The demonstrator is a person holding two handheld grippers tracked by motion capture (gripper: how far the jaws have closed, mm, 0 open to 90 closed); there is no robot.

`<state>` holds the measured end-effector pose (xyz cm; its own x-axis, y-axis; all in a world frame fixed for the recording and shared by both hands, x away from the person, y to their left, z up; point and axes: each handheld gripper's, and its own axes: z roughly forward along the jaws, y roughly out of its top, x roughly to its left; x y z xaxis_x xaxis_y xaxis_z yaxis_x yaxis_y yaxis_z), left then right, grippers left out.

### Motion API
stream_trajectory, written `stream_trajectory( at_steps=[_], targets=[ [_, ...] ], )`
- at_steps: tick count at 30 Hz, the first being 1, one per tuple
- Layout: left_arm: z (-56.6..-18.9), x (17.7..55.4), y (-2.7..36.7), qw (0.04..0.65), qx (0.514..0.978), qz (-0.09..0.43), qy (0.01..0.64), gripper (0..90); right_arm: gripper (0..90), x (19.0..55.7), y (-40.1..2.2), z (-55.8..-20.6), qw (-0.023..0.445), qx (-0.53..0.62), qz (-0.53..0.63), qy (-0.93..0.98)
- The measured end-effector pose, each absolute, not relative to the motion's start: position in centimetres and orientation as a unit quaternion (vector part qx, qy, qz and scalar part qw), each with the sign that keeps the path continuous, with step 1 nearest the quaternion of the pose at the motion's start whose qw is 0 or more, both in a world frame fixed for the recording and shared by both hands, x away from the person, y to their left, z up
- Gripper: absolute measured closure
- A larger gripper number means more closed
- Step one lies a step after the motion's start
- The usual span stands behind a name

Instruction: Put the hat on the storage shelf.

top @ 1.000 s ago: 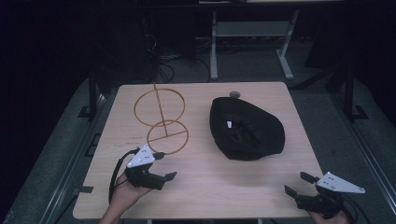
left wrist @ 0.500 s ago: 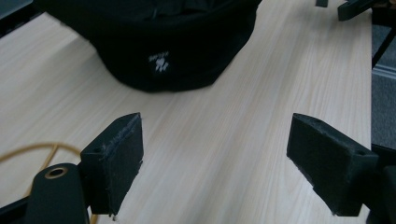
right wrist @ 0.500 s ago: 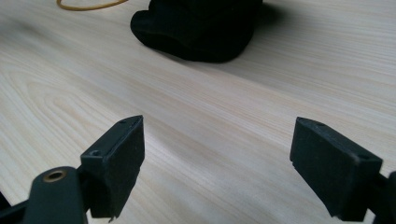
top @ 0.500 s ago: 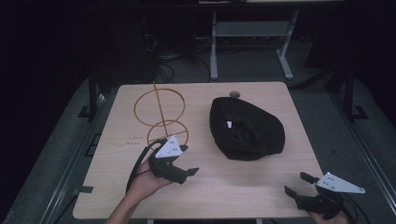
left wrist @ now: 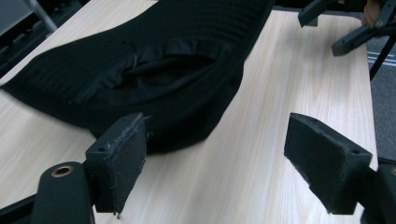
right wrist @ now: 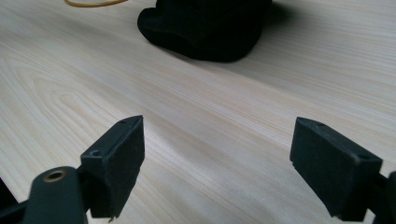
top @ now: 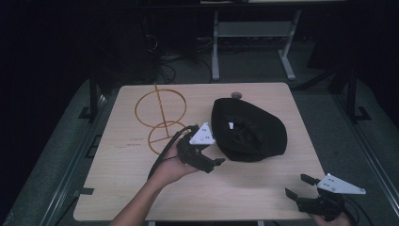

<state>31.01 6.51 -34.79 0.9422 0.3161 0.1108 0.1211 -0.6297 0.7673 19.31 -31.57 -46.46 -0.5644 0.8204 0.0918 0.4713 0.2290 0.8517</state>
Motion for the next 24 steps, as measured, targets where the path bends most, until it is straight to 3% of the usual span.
stream_trajectory(
  at_steps=[16, 18, 24],
  targets=[
    [-36.6, 33.5, 1.5, 0.341, 0.929, 0.107, 0.094, 19.5, 17.5, 19.5, -31.2, -46.4, 0.191, 0.417, 0.452, 0.765],
    [-37.3, 33.9, 1.0, 0.325, 0.934, 0.112, 0.094, 23.1, 17.5, 19.5, -31.2, -46.4, 0.19, 0.417, 0.454, 0.764],
    [-38.4, 34.3, 0.8, 0.312, 0.936, 0.131, 0.098, 58.8, 17.5, 19.6, -30.8, -46.3, 0.19, 0.413, 0.456, 0.765]
  ],
)
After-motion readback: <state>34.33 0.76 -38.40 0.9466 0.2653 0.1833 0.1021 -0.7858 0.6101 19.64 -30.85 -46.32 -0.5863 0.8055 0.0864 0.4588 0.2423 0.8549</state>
